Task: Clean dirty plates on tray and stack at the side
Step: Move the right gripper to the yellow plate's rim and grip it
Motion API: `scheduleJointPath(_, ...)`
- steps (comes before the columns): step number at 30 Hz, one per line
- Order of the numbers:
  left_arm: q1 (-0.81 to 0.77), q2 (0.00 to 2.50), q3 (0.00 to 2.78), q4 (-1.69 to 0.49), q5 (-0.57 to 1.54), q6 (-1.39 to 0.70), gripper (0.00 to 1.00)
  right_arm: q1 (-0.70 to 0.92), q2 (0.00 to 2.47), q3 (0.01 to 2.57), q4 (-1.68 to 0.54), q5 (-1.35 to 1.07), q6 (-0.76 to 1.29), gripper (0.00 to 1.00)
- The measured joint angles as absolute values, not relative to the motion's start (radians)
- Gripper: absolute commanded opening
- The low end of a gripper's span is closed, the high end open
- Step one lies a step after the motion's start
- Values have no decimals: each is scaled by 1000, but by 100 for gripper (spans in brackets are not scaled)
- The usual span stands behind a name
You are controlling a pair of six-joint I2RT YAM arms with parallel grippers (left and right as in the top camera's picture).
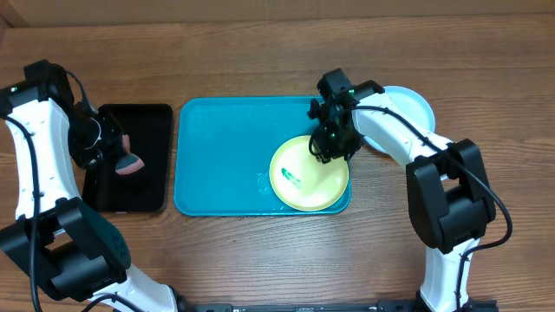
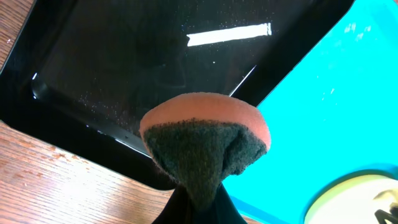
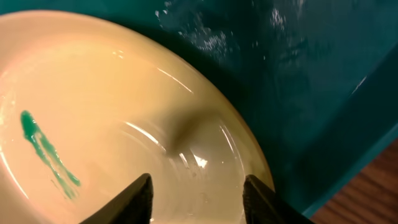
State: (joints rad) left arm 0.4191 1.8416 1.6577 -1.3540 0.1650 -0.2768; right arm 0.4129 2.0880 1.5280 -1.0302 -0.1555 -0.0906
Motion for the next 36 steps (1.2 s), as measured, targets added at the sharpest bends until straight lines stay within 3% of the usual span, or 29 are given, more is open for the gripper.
scheduleJointPath(11, 419, 1842, 1658, -1354, 165, -277, 4, 413, 2088, 1511, -1079, -153, -52, 41)
scheduleJointPath(14, 419, 1842, 1658, -1354, 165, -277, 4, 413, 2088, 1511, -1096, -153, -37, 48)
scheduleJointPath(26, 419, 1842, 1658, -1354, 165, -276, 4, 413, 2090, 1618, -1011, 3, -30, 49)
scheduleJointPath(36, 419, 1842, 1658, -1354, 165, -276, 4, 413, 2090, 1577, -1019, 8, -29, 43)
